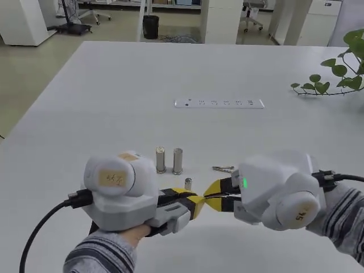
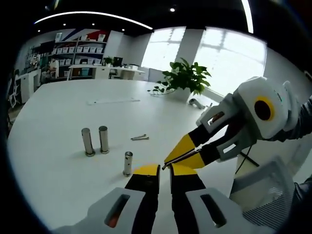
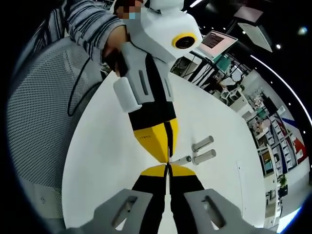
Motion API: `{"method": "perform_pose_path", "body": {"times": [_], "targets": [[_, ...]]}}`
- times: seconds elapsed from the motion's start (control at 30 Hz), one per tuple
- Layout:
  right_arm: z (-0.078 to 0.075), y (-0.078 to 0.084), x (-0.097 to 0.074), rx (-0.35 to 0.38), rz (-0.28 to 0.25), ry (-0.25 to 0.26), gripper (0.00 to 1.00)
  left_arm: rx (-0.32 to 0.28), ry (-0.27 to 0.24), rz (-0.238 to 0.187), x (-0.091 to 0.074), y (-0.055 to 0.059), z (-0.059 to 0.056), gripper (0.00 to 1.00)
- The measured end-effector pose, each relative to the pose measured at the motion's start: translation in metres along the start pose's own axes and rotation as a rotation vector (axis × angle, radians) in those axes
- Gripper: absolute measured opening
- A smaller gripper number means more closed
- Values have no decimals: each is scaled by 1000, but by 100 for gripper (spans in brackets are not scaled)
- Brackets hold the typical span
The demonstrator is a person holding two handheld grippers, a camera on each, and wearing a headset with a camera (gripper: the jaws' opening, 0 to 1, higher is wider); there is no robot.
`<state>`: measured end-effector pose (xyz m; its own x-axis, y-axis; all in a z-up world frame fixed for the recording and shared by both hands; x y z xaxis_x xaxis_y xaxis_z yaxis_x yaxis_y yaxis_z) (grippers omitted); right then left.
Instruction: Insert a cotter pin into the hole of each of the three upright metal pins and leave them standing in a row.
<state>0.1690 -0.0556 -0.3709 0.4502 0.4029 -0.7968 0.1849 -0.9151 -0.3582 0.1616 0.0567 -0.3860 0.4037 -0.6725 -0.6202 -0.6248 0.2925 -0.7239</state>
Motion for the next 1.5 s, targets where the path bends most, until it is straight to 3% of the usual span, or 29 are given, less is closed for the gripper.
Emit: {"method": "perform_pose_path", "body": {"times": [0.4, 0.63, 0.87, 1.1, 1.33, 1.5], "targets": [[1, 0, -1, 2, -9, -2, 0, -40, 37, -14, 1, 0, 0, 0], [0, 0, -2, 38, -22, 1, 0, 81, 19, -26, -1, -2, 0, 0], [2, 5, -3, 100, -33, -45, 0, 271, 34, -4, -4, -3, -7, 0], [5, 6, -3, 134, -44, -92, 1, 417, 54, 15, -6, -2, -12, 0], [7, 8, -3, 168, -55, -138, 2, 547, 73, 33, -10, -2, -15, 0], [12, 6, -3, 165, -54, -170, 0, 586, 83, 56, -10, -2, -16, 0]]}}
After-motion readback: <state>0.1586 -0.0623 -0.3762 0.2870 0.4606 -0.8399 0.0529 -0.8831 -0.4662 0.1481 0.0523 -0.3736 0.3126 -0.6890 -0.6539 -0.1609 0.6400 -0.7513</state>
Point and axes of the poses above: the centre of the closed fingertips' face, and the gripper's own axes: x roughly forward along the fingers, z roughly to its left, y roughly out of its underside, the point moved 8 cm from there along -x, roughly backward along the fingers, and after that the axes turned 15 degrees about z, right-handed, at the moved point
